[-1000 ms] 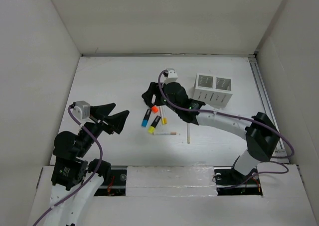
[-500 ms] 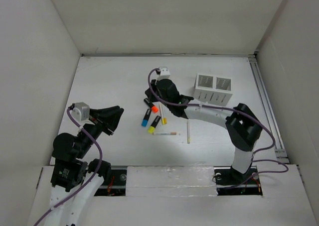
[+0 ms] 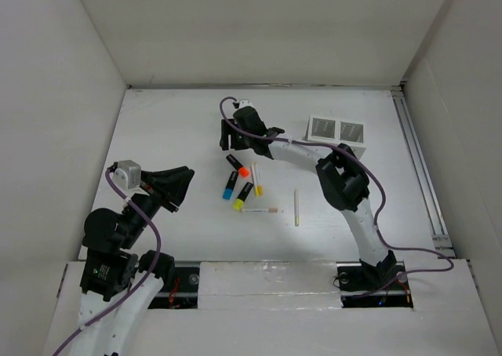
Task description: Organize the desk
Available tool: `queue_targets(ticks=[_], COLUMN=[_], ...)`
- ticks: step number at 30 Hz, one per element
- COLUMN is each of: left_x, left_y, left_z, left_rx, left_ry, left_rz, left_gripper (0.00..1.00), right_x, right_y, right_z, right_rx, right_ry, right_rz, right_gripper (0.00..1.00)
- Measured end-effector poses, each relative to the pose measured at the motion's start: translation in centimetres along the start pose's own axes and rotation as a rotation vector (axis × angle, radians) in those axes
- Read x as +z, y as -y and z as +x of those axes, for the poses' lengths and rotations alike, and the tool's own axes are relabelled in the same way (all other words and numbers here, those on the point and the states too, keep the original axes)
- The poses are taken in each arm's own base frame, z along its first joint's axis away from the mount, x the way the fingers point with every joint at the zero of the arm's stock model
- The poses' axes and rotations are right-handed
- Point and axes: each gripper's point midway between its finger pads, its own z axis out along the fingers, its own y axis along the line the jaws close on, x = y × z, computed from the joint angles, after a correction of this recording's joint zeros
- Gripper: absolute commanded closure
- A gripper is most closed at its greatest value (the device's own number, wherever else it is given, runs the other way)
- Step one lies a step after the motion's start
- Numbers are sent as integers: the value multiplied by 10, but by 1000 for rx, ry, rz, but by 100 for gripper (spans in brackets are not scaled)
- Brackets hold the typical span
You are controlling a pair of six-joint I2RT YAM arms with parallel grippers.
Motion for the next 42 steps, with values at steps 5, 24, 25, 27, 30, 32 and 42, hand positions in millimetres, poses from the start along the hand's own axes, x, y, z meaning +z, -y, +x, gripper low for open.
queue_targets(ticks=[5,24,25,27,30,32,42], left_x=[0,-4,-4,-4,-4,-4,-4], left_y=[0,3,3,3,3,3,3], left_z=[0,-4,-4,-4,-4,-4,-4], left_rx=[0,6,5,5,5,5,5], left_ry=[1,19,18,18,18,18,18], left_rz=[-1,6,6,6,7,7,7], left_gripper=[73,68,68,68,67,67,65], right_x=[14,28,27,27,26,26,24], right_y=[7,21,20,19,17,17,15], right_z=[30,48,49,50,53,54,60], right_rx=[-29,-108,-113,-126,-153,-170,-222], right_ry=[-101,-155,-155,-152,-155,-156,-160], right_rz=[35,206,213,219,213,213,221], right_gripper=[29,29,29,29,32,32,43])
